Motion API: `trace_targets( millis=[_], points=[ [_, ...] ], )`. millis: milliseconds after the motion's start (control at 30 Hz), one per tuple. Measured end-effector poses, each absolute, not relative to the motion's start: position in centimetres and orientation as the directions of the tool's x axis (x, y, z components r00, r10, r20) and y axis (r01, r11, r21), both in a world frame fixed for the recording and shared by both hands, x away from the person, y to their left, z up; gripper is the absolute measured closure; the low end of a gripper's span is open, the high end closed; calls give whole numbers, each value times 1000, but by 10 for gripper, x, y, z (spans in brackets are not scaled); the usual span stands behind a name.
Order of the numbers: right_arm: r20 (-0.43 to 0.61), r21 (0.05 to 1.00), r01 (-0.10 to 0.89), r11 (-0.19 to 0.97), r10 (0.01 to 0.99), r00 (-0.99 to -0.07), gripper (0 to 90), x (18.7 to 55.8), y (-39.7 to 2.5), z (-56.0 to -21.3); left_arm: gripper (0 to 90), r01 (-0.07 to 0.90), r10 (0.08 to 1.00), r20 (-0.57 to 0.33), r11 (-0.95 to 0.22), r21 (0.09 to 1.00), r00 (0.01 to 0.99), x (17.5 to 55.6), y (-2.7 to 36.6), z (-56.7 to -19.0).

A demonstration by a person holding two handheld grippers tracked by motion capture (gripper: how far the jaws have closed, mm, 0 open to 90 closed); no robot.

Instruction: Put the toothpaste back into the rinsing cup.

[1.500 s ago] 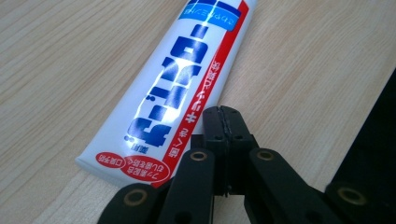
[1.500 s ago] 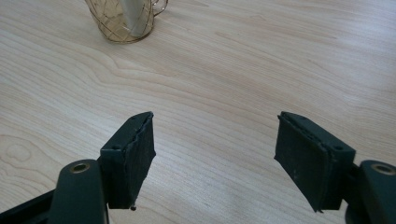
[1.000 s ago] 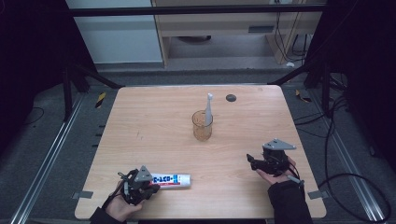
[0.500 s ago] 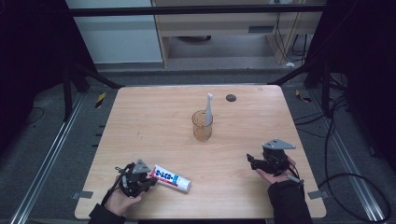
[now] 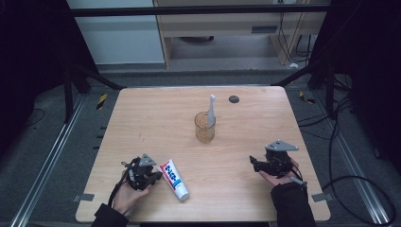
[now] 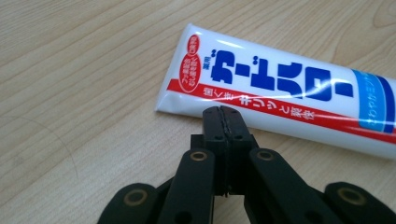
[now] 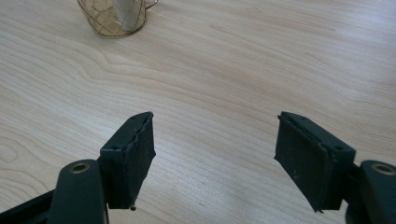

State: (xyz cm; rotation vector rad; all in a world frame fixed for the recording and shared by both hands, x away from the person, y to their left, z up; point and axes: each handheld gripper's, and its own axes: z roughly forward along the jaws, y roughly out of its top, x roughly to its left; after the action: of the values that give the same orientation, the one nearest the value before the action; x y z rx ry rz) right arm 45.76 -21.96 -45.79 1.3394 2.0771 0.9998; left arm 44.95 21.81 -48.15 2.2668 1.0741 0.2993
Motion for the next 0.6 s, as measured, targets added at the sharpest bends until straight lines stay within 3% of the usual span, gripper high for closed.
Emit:
trace_targets(
  millis=[600],
  points=[
    [6,781,567,261,905,-426,281,458,-219,-460,899,623,764,-46,-487,612,643,476,193,-479]
  ],
)
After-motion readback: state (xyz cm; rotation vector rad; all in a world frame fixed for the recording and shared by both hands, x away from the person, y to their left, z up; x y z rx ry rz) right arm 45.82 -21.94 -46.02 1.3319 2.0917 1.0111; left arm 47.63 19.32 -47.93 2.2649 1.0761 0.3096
